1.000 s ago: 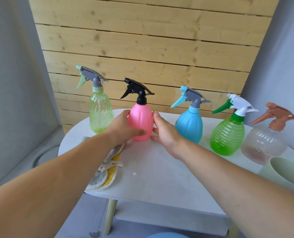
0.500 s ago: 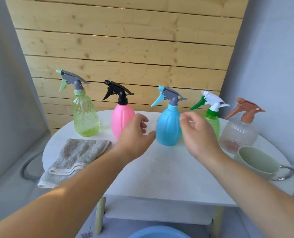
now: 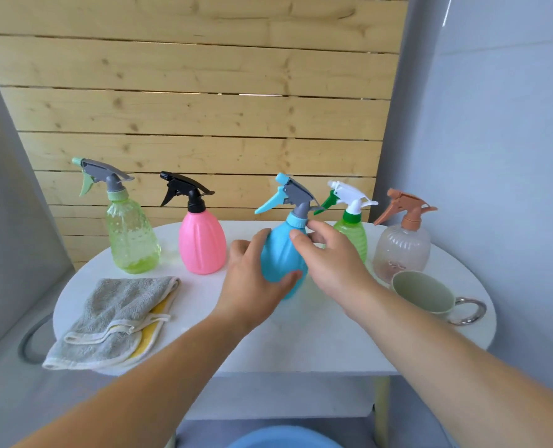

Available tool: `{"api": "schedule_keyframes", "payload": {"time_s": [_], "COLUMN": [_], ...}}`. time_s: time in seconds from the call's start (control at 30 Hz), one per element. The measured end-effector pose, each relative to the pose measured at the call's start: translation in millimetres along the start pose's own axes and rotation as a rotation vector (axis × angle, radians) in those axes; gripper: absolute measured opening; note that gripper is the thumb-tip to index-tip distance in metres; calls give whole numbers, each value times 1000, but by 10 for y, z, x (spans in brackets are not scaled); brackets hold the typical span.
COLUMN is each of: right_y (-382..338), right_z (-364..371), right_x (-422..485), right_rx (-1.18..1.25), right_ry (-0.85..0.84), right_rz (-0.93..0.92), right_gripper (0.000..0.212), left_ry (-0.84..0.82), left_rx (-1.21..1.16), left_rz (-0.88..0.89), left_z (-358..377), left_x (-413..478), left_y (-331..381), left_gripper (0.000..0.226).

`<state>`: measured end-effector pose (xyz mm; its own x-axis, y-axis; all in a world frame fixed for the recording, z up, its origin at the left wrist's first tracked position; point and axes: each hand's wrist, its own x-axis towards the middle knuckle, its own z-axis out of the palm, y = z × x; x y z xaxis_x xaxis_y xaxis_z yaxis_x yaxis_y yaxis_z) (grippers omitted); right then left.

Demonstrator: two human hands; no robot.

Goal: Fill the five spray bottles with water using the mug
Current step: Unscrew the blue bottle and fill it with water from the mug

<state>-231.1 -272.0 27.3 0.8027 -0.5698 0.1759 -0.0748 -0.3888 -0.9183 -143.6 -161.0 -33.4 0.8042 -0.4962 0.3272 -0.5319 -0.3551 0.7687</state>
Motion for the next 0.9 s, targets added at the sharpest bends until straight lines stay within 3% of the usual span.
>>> {"api": "schedule_keyframes", "payload": {"time_s": [0.17, 0.47, 0.7, 0.77, 0.9], "right_y": [-92, -228, -202, -186, -208], "right_z": [-125, -389, -499, -515, -609], "right_x": [-437, -1194, -1577, -1620, -1615], "right_rx": [109, 623, 765, 771, 855], "right_ry": [-5, 30, -63, -72, -139], "right_rz": [32, 311, 317, 296, 320], "right_gripper": [23, 11, 12, 17, 39], "left_ry": [124, -2, -118, -210, -539], "left_rx": [177, 183, 149, 29, -683], "left_rz": [149, 76, 41, -23, -339], "left_z": [-43, -350, -537, -592, -775], "left_x": [-584, -1537, -1900, -1931, -1833], "left_y": [156, 722, 882, 889, 801], "left_gripper": [118, 107, 101, 106, 96]}}
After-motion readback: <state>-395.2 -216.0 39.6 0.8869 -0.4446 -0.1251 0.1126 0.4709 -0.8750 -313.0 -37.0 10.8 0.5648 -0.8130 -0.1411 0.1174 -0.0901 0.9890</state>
